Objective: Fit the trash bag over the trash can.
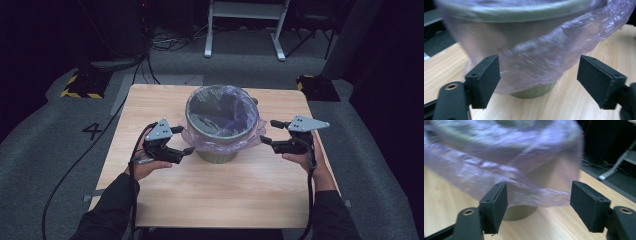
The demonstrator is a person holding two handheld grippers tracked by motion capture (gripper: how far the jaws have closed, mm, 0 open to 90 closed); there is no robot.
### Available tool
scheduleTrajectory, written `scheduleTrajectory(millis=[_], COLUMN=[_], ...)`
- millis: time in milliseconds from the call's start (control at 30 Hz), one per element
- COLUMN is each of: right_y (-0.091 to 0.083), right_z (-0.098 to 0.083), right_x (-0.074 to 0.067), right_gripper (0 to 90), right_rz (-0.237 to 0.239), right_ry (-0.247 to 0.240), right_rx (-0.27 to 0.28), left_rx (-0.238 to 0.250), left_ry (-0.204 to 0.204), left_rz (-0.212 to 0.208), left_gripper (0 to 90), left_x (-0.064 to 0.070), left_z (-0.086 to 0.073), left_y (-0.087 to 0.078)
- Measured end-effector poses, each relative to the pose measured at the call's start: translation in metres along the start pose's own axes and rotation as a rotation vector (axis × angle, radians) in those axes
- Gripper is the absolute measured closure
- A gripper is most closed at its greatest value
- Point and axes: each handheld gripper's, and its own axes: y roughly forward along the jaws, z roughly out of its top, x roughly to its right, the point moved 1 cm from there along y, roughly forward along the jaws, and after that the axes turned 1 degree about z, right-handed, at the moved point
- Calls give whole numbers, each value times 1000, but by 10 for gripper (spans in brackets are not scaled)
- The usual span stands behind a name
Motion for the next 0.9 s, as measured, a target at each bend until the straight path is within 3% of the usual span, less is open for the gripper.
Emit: scheduleTrajectory(millis=[67, 167, 267, 333, 433, 733, 900], right_y=[1, 6, 12, 15, 18, 36, 47], right_z=[-1, -3, -6, -8, -13, -38, -53], right_x=[-9, -20, -28, -31, -32, -28, -20], right_gripper=[283, 317, 537, 721, 877, 900, 900], right_rz=[25, 17, -3, 8, 22, 70, 55], right_ry=[-24, -47, -76, -86, -89, -26, 32], right_rx=[-5, -17, -29, -18, -10, -89, -132], left_rx=[-22, -42, -83, -96, -110, -196, -223], left_ry=[19, 42, 69, 93, 98, 96, 68], left_rz=[9, 6, 11, 10, 8, 5, -2], left_gripper=[294, 464, 650, 777, 875, 889, 887], left_x=[4, 7, 9, 9, 9, 5, 0], left_z=[0, -1, -3, -5, -9, -28, -38], left_y=[5, 12, 19, 22, 27, 46, 54])
